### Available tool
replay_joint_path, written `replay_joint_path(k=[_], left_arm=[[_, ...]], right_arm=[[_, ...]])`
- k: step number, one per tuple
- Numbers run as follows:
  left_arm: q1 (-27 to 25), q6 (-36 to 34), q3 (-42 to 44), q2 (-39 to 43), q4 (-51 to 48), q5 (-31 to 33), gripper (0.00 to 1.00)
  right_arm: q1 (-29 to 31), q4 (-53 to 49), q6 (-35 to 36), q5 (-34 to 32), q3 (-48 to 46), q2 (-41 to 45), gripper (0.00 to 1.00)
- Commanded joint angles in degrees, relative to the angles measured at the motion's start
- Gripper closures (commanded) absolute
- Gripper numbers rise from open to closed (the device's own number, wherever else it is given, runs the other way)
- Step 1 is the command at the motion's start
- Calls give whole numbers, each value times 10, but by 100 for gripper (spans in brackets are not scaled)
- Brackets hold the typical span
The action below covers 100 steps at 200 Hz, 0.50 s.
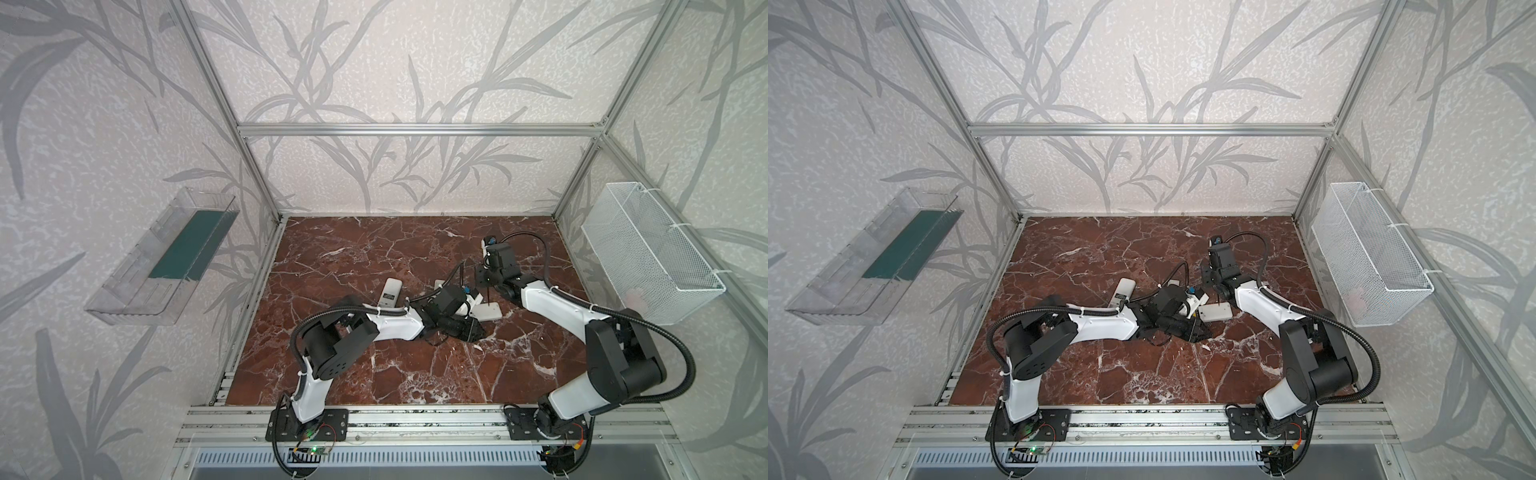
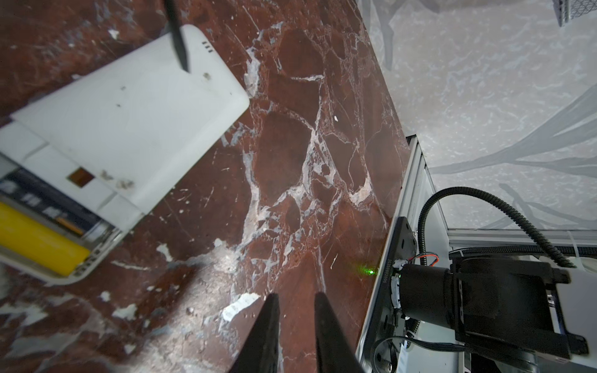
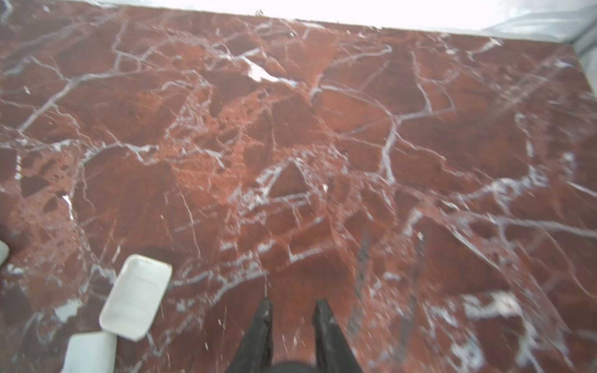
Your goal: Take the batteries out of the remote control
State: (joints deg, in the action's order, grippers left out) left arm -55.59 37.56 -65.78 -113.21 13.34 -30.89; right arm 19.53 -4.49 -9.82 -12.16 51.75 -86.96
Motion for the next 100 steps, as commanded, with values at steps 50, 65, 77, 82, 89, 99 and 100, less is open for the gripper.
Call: replay_joint_path(k=[50, 65, 77, 82, 89, 99, 100], left_arm=[[33, 64, 50, 3, 16, 43, 77], [27, 60, 41, -2, 6, 36, 77], [17, 58, 33, -9, 1, 42, 77], [15, 56, 29, -12, -4, 47, 77], [12, 55, 22, -16, -10, 57, 77], [9, 56, 14, -23, -14, 73, 77], [9, 56, 13, -23, -13, 74, 77]], right_arm=[[-4, -51, -44, -18, -85, 107, 100], [-11, -45, -28, -35, -69, 124, 100], [-16, -25, -18, -47, -56, 127, 100], [-19, -14, -14, -51, -52, 123, 100], [-22, 7, -7, -59, -47, 113, 100], [-29, 33, -3, -64, -38, 88, 100], [-30, 35, -3, -64, -37, 85, 100]])
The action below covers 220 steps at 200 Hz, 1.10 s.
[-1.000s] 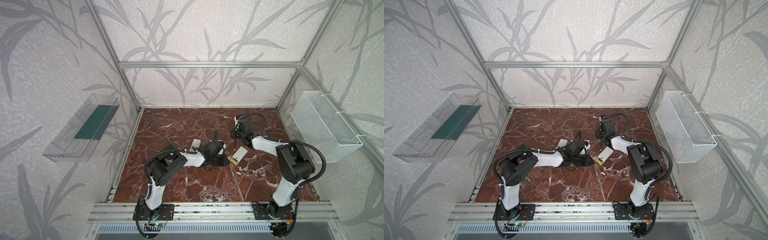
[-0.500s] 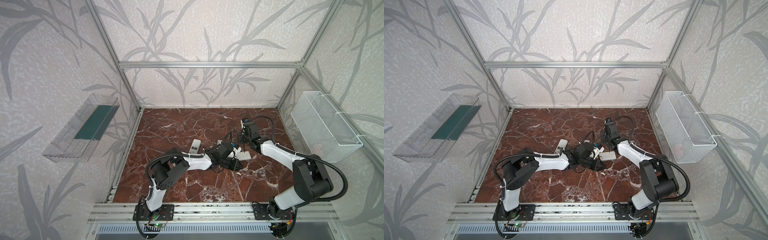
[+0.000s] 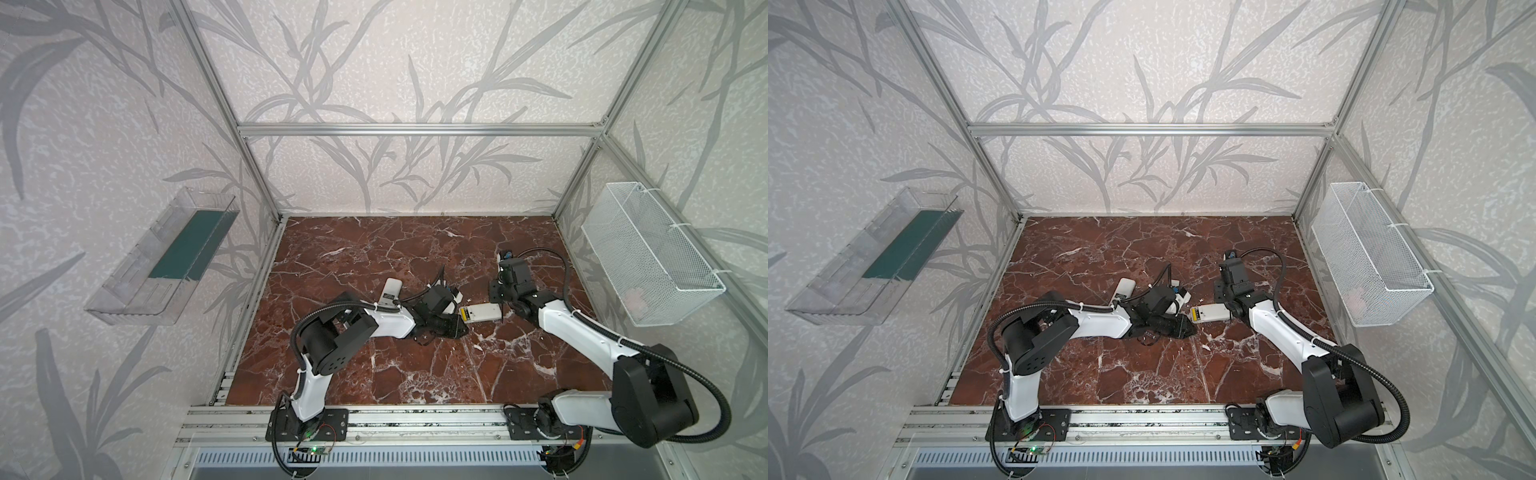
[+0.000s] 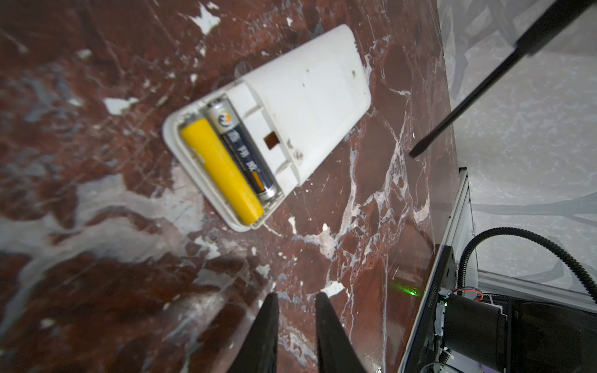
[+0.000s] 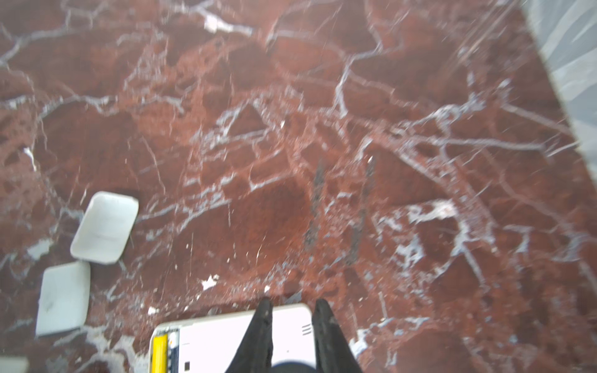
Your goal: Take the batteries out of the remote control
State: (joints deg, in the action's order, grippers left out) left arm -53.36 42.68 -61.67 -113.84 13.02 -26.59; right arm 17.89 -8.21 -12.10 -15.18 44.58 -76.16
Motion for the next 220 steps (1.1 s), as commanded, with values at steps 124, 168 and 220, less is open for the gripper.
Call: replay_joint_path(k=[124, 168, 220], left_arm=[[63, 7, -118, -105, -47, 100, 80], [102, 8, -144, -122, -51, 71, 80], [110, 33, -85, -88, -4, 55, 80]], right_arm=[[-23, -31, -14, 11, 225, -268, 100], [-23, -85, -56, 35, 228, -276, 100], [-5, -71, -107, 51, 155, -228, 100]])
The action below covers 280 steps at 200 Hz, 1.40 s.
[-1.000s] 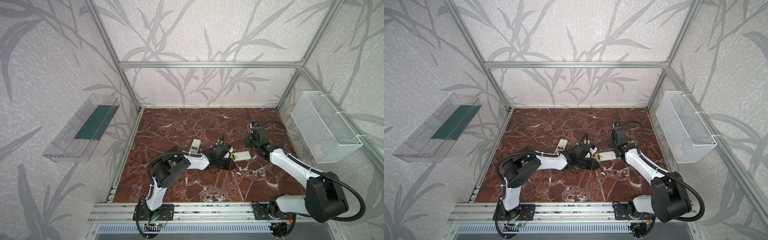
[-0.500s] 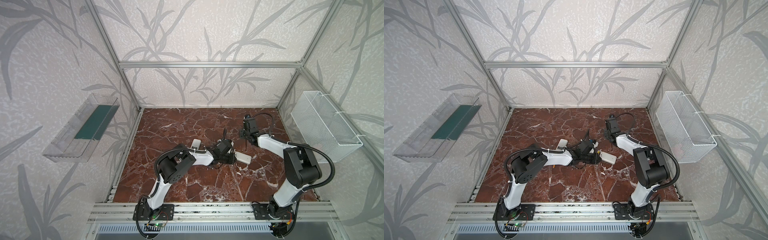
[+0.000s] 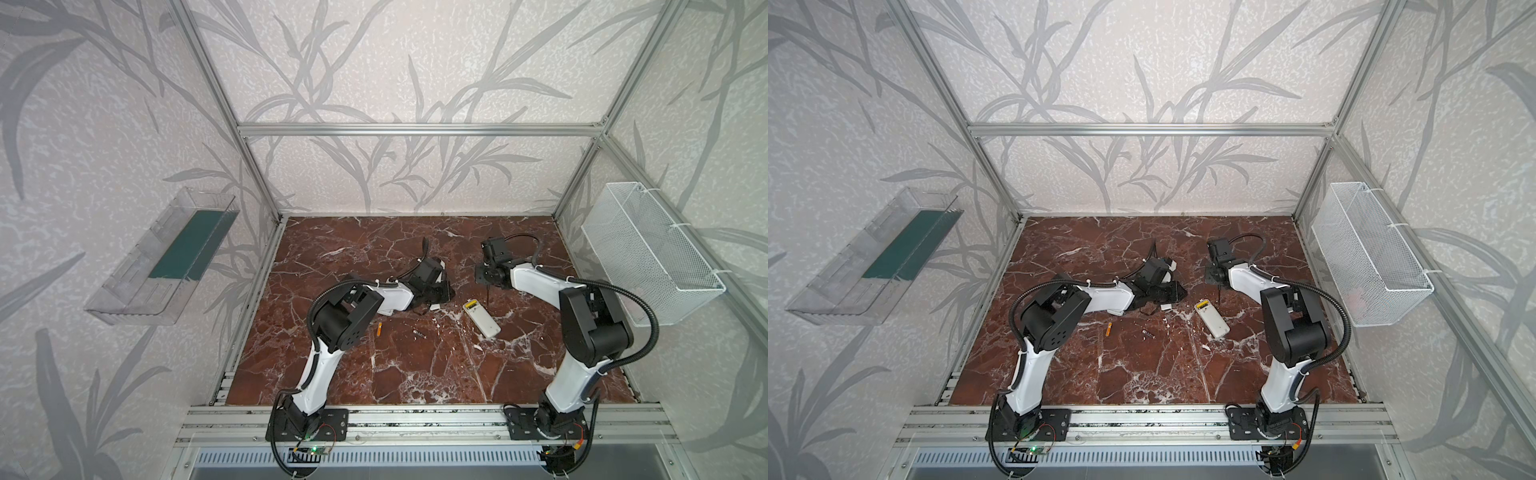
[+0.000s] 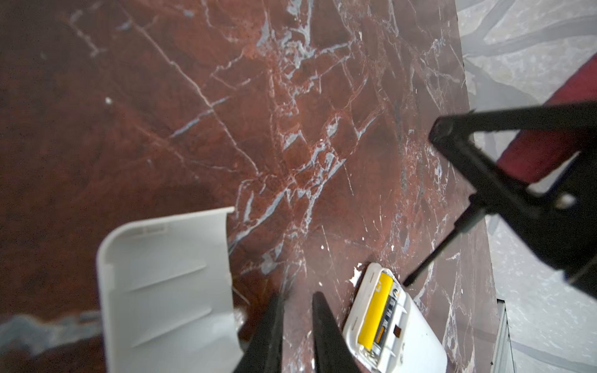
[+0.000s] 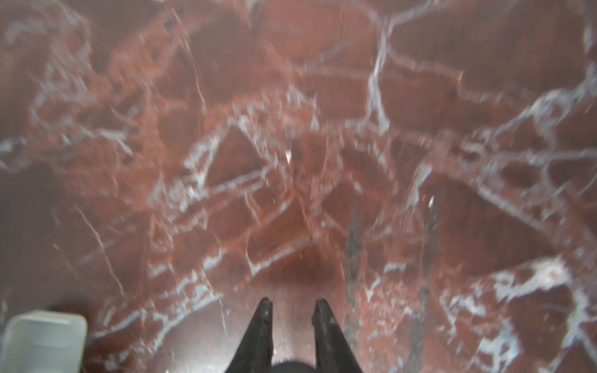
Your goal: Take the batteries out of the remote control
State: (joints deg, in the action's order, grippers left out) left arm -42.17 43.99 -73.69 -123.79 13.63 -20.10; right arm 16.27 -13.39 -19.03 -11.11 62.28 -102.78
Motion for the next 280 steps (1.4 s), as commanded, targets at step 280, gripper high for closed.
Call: replay_joint_path(k=[280], left_arm=[[-82, 63, 40, 3, 18, -79, 76]], right_arm=[[55, 336, -104, -159, -216, 166, 100]])
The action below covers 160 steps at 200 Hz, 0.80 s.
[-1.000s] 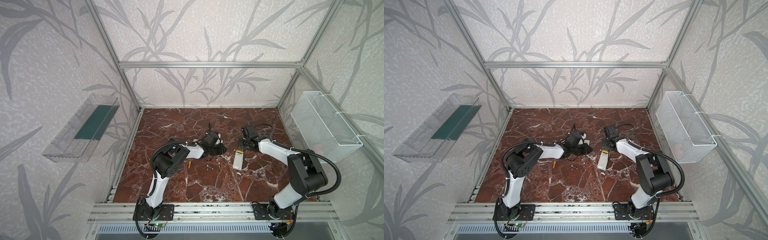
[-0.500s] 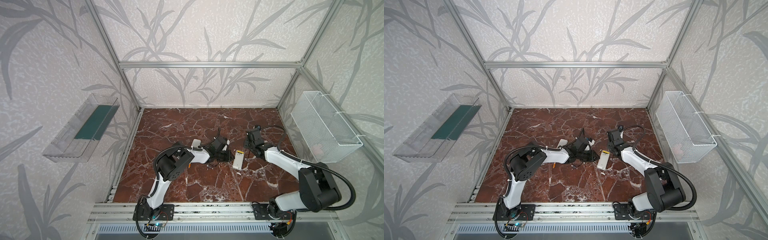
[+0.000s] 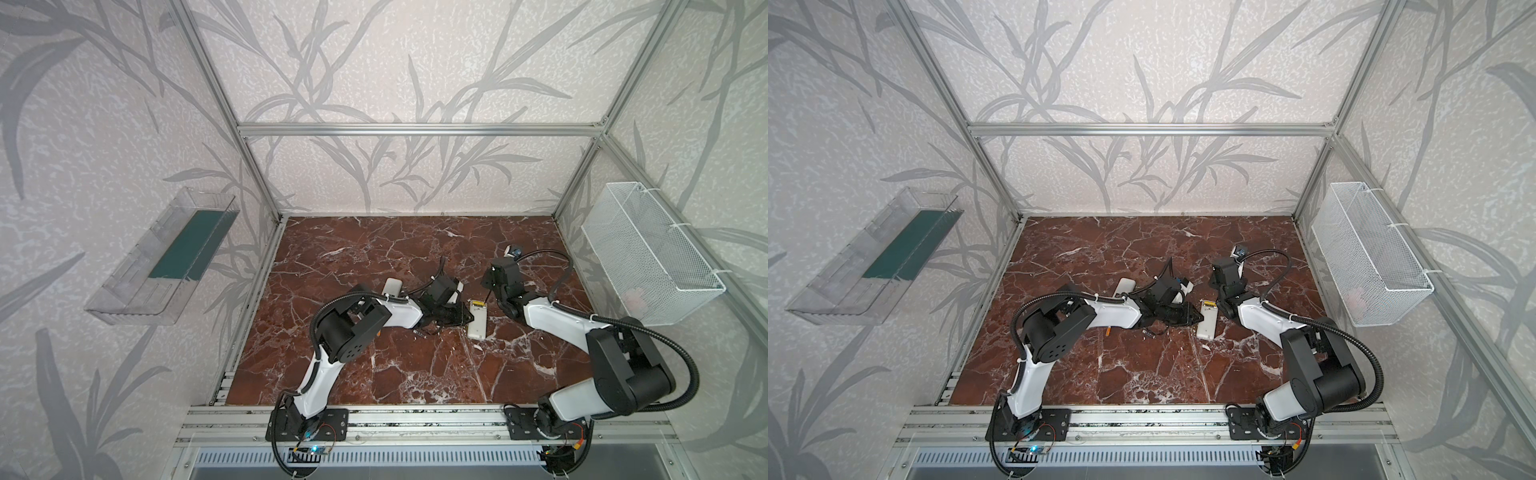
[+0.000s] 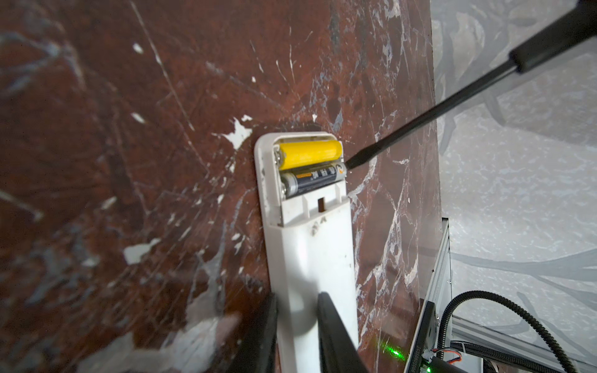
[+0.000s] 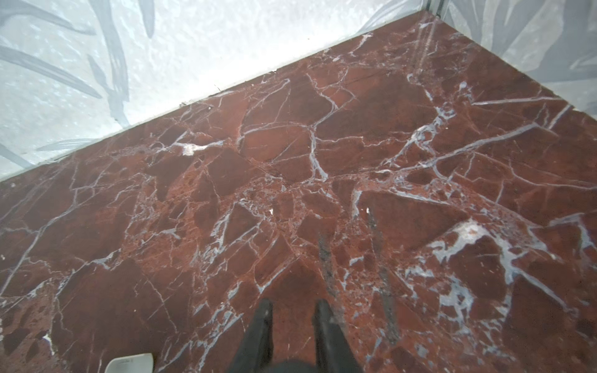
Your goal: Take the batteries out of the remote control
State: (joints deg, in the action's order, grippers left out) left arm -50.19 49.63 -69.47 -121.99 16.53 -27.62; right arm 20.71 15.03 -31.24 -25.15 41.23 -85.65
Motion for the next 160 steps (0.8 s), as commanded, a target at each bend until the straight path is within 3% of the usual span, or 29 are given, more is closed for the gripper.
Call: replay_joint_path(k=[1, 110, 160], left_arm=[[-2, 6, -2, -15, -12, -4, 76], [0, 8, -1, -18, -17, -2, 76], [0, 8, -4, -21, -20, 0, 76]], right_arm=[[11, 53, 19, -20, -6, -6, 100], [47, 90, 131, -82, -40, 18, 100], [48, 95, 133, -76, -54, 24, 100]])
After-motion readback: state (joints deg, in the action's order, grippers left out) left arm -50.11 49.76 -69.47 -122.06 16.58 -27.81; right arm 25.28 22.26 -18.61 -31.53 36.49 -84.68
